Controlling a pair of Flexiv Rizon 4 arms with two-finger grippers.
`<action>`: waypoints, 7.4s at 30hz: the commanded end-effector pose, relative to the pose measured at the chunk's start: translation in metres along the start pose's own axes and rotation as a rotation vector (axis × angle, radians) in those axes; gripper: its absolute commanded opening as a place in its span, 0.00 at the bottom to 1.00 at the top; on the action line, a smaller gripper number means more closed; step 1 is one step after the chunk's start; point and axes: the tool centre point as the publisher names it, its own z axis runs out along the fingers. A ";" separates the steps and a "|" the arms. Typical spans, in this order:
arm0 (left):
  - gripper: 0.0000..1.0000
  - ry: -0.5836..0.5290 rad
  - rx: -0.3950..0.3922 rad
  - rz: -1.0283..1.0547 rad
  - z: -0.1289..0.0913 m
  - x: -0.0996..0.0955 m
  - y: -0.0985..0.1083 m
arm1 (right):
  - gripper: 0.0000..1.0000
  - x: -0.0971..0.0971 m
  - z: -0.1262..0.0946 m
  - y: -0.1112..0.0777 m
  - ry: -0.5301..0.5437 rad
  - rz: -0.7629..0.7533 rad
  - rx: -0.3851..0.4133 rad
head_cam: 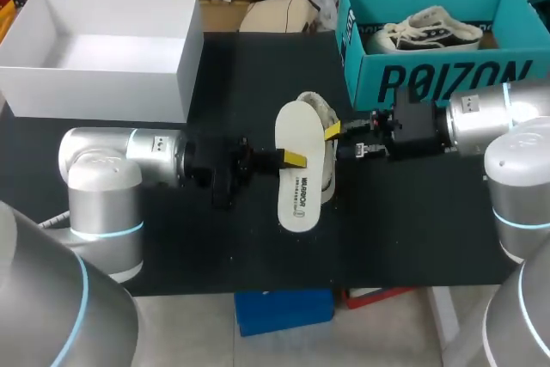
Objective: Take the shoe out of the shoebox, open the shoe tongue, remove and reinsert the insole, then place the shoe into the shoebox
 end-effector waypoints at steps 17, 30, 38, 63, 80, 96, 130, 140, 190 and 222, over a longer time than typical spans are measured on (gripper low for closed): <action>0.00 0.209 0.032 -0.149 -0.056 0.017 -0.065 | 1.00 -0.034 -0.097 -0.039 -0.317 -0.085 -0.104; 0.00 0.387 0.122 -0.264 -0.056 0.014 -0.071 | 1.00 -0.030 -0.113 -0.045 -0.330 -0.102 -0.127; 0.00 0.387 0.122 -0.264 -0.056 0.014 -0.071 | 1.00 -0.030 -0.113 -0.045 -0.330 -0.102 -0.127; 0.00 0.726 0.466 -0.315 -0.016 0.012 -0.042 | 1.00 -0.030 -0.113 -0.045 -0.330 -0.102 -0.127; 0.00 0.662 0.416 -0.398 -0.004 0.048 -0.043 | 1.00 -0.030 -0.113 -0.045 -0.330 -0.102 -0.127; 0.00 0.636 0.389 -0.414 0.014 0.072 -0.017 | 1.00 -0.030 -0.113 -0.045 -0.330 -0.102 -0.127; 0.00 0.657 0.292 -0.413 0.020 0.119 0.059 | 1.00 -0.030 -0.113 -0.045 -0.330 -0.102 -0.127; 0.47 0.669 0.294 -0.414 0.029 0.125 0.077 | 1.00 -0.030 -0.113 -0.045 -0.330 -0.102 -0.127; 0.00 0.703 0.355 -0.335 0.024 0.087 0.046 | 1.00 -0.030 -0.113 -0.045 -0.330 -0.102 -0.127; 1.00 0.718 0.270 -0.357 0.012 0.090 0.052 | 1.00 -0.030 -0.113 -0.045 -0.330 -0.102 -0.127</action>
